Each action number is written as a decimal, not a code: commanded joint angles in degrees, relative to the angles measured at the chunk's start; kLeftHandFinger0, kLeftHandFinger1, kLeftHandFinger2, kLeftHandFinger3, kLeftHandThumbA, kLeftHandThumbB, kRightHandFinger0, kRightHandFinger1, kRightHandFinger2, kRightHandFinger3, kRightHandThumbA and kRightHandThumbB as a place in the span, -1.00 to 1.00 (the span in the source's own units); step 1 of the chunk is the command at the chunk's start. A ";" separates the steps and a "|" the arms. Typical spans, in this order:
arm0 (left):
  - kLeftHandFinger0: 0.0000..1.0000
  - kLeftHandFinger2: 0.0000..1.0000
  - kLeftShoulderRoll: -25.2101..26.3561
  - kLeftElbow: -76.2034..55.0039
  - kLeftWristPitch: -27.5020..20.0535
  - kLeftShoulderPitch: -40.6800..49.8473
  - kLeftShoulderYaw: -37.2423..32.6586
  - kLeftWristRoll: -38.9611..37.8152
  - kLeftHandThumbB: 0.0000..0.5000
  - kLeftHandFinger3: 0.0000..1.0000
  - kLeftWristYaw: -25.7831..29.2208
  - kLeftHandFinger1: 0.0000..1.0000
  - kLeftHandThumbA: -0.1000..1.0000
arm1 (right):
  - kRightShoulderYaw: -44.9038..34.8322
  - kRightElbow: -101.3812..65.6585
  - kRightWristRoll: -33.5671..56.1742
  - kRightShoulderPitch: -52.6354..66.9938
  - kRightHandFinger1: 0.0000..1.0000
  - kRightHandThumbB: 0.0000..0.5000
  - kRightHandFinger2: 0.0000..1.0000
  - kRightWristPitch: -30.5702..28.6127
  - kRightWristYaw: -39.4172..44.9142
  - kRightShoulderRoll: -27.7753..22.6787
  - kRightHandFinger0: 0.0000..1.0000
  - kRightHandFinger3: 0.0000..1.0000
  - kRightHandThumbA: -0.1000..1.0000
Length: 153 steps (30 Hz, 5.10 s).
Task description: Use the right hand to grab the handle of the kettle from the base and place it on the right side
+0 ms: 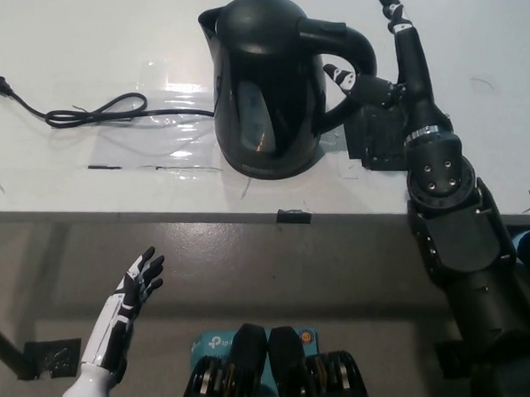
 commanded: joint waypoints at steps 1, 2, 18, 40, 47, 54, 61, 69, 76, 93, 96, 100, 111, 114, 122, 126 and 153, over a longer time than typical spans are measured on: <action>1.00 1.00 0.83 -1.58 -1.65 -0.77 0.07 0.23 1.00 1.00 -0.63 1.00 1.00 | 0.24 2.88 -0.57 -5.24 1.00 0.21 1.00 -4.07 -2.04 -0.22 1.00 1.00 0.57; 1.00 1.00 0.86 -1.58 -1.62 -0.76 0.06 0.18 1.00 1.00 -0.67 1.00 1.00 | 0.14 4.46 -0.60 -5.87 1.00 0.20 1.00 -4.68 -2.82 -0.09 1.00 1.00 0.43; 1.00 1.00 0.93 -1.63 -1.45 -1.28 0.06 -0.10 1.00 1.00 -0.87 1.00 1.00 | 8.23 13.28 -12.21 -11.48 -0.26 -0.42 0.48 -4.48 -22.56 0.45 -1.00 0.73 -1.00; 1.00 1.00 1.11 -1.15 -1.42 -1.67 0.03 -0.58 1.00 1.00 -1.30 1.00 1.00 | -4.13 9.87 -5.00 -13.86 -0.93 -0.88 -0.12 -13.46 -29.10 2.33 -1.00 -0.02 -1.00; 1.00 1.00 1.40 -2.17 -0.45 -1.31 0.15 -0.51 1.00 1.00 -1.23 1.00 1.00 | -6.47 5.34 -5.23 -13.14 -0.80 -0.98 0.10 -14.74 -31.18 -0.83 -1.00 0.27 -1.00; 1.00 1.00 1.56 -2.05 -0.88 -1.37 0.06 -0.53 1.00 1.00 -1.26 1.00 1.00 | -7.86 6.75 -4.83 -11.68 -0.91 -0.81 -0.22 -14.95 -30.68 -4.25 -1.00 -0.11 -1.00; 1.00 1.00 1.60 -1.50 -1.32 -1.28 0.10 -0.14 1.00 1.00 -0.94 1.00 1.00 | -7.55 10.55 -4.71 -10.55 -0.96 -0.84 -0.07 -17.34 -30.75 -6.83 -1.00 -0.18 -1.00; 1.00 1.00 1.57 -1.47 -1.24 -1.32 0.06 -0.11 1.00 1.00 -0.96 1.00 1.00 | -5.68 13.68 -4.33 -8.51 -0.94 -0.66 -0.03 -18.24 -32.07 -7.86 -1.00 0.06 -1.00; 1.00 1.00 1.50 -1.98 -0.79 -1.19 0.15 -0.59 1.00 1.00 -1.07 1.00 1.00 | -2.87 17.18 -4.22 -6.89 -1.00 -0.68 -0.24 -18.24 -33.59 -7.40 -1.00 -0.17 -1.00; 1.00 1.00 1.53 -1.62 -1.21 -1.05 0.62 -1.08 1.00 1.00 -0.87 1.00 1.00 | -1.38 13.76 6.27 0.37 1.00 1.00 1.00 -9.24 1.99 -11.11 1.00 1.00 0.46; 1.00 1.00 1.47 -1.78 -0.78 -0.84 0.73 -1.36 1.00 1.00 -0.87 1.00 1.00 | -0.86 8.04 7.27 2.74 1.00 1.00 1.00 -6.30 5.43 -12.60 1.00 1.00 0.49; 1.00 1.00 1.48 -2.01 -0.56 -0.72 0.71 -1.19 1.00 1.00 -0.81 1.00 1.00 | -1.16 1.21 9.52 5.61 1.00 1.00 1.00 -2.66 9.66 -14.06 1.00 1.00 0.49; 1.00 1.00 1.57 -1.70 -0.99 -1.04 0.93 -1.40 1.00 1.00 -0.83 1.00 1.00 | -6.66 -20.67 23.23 16.08 1.00 0.92 1.00 -5.05 12.45 -12.94 1.00 1.00 1.00; 1.00 1.00 1.47 -1.52 -0.87 -1.09 0.95 -1.43 1.00 1.00 -0.83 1.00 1.00 | -8.32 -27.44 24.20 18.67 1.00 1.00 1.00 -6.97 9.59 -11.78 1.00 1.00 1.00; 1.00 1.00 1.64 -1.70 -0.94 -1.15 1.01 -1.28 1.00 1.00 -0.89 1.00 1.00 | -12.39 -44.73 19.36 28.08 1.00 0.93 1.00 -11.63 1.01 -7.52 1.00 1.00 1.00; 1.00 1.00 1.59 -1.40 -1.08 -1.28 1.06 -1.23 1.00 1.00 -0.82 1.00 1.00 | -11.53 -53.94 12.66 33.68 1.00 0.85 1.00 -10.96 -0.86 -3.91 1.00 1.00 1.00; 1.00 1.00 1.47 -1.16 -1.00 -0.35 0.81 -0.71 1.00 1.00 -0.78 1.00 1.00 | 2.87 -32.72 9.03 47.26 1.00 0.41 1.00 -17.69 9.70 -3.11 1.00 1.00 1.00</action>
